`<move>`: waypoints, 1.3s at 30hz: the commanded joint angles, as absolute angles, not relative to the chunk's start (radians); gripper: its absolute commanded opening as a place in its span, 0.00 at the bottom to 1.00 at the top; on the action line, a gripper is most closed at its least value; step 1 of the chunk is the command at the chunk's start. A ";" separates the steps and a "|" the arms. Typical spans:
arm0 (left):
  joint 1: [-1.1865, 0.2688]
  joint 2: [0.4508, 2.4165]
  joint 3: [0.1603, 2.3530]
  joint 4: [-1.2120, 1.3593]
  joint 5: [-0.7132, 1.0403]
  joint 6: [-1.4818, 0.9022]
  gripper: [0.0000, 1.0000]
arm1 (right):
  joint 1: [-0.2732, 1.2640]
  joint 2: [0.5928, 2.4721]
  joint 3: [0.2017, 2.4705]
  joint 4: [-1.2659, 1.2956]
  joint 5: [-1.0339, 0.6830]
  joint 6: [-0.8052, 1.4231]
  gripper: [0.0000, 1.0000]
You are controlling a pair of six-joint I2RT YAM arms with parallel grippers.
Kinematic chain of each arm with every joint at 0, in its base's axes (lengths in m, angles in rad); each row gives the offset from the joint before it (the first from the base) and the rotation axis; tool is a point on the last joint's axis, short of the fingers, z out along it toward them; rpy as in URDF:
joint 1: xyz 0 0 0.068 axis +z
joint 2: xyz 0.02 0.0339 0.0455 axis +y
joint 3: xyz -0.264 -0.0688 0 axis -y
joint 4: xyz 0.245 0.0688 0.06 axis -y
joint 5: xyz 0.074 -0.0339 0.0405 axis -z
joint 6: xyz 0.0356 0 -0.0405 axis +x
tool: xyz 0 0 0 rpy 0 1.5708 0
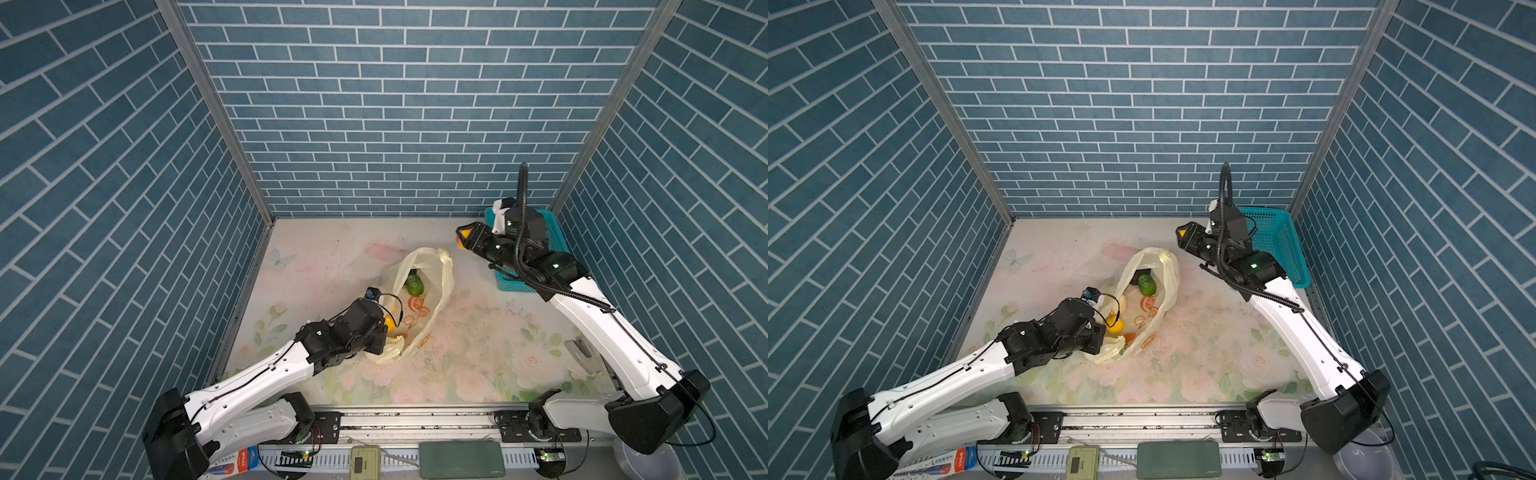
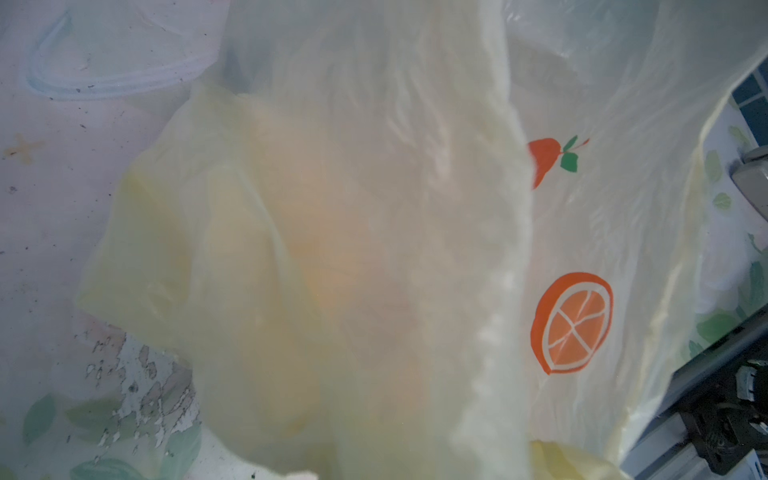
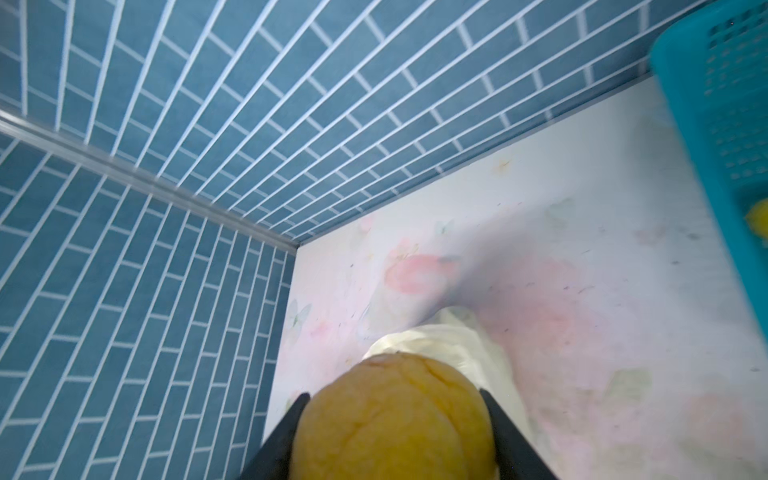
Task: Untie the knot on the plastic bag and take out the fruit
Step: 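Lift the yellow mango out and carry it to the teal basket, then open the right gripper to drop the mango into the basket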
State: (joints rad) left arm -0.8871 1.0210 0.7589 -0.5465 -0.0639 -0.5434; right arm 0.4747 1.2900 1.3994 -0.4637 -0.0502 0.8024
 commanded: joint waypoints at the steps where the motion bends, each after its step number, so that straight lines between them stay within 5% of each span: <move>1: -0.908 1.020 0.789 -0.579 -0.041 -0.540 0.00 | 0.358 1.264 1.367 -0.483 -0.081 0.747 0.41; 10: -0.934 1.000 0.788 -0.662 0.000 -0.543 0.00 | 0.095 1.419 1.192 -0.239 -0.094 0.720 0.42; 22: -0.943 0.852 0.739 -0.820 -0.090 -0.619 0.00 | -0.042 1.767 1.305 -0.209 -0.042 0.651 0.42; 30: -0.943 0.851 0.758 -0.836 -0.142 -0.629 0.00 | -0.047 1.772 1.289 -0.251 0.014 0.664 0.66; 39: -0.943 0.841 0.761 -0.817 -0.186 -0.632 0.00 | -0.043 1.683 1.285 -0.326 0.029 0.629 0.74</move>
State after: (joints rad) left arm -0.9367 0.8478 0.7528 -0.8104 -0.1528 -0.6250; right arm -0.0463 1.7454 1.2407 -0.2771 0.0044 0.6666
